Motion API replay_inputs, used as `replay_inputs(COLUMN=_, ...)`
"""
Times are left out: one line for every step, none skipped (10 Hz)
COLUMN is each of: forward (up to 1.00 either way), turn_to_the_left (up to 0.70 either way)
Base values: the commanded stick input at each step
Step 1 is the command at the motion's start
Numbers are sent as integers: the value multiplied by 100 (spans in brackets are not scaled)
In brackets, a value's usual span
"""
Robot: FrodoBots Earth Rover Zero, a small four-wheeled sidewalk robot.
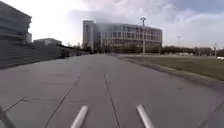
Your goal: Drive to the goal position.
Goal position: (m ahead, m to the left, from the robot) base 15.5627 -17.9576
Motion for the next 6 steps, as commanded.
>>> replay_inputs(forward=48, turn_to_the_left=0)
replay_inputs(forward=70, turn_to_the_left=0)
replay_inputs(forward=70, turn_to_the_left=0)
replay_inputs(forward=70, turn_to_the_left=0)
replay_inputs(forward=70, turn_to_the_left=0)
replay_inputs(forward=70, turn_to_the_left=0)
